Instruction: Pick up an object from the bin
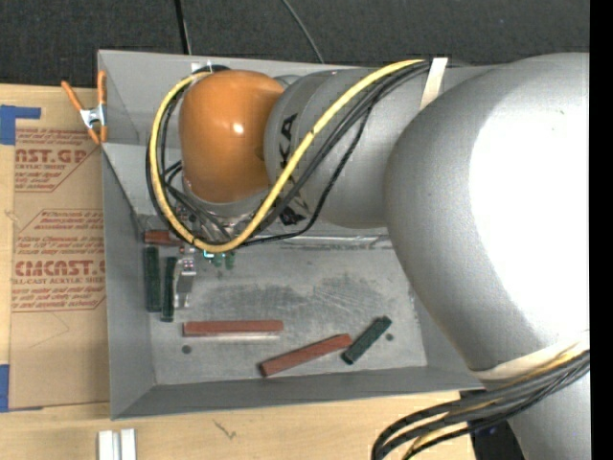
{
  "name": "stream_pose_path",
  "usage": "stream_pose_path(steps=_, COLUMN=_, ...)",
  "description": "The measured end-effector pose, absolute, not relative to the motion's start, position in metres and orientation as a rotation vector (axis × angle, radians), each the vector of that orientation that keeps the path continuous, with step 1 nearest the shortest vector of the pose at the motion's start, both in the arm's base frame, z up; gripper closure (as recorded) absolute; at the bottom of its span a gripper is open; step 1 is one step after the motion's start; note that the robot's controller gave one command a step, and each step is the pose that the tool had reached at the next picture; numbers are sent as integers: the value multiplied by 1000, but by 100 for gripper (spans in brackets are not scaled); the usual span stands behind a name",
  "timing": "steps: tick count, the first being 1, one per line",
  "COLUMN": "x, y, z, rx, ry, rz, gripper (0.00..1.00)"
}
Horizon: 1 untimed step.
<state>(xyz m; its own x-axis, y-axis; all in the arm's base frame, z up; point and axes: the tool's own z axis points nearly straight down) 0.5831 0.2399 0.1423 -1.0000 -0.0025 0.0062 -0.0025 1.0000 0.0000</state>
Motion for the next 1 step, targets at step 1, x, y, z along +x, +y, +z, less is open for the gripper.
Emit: stream_pose_path(steps=1, x=585, y=239, z=147, rx=1, ry=-3142, rz=-2, gripper=0)
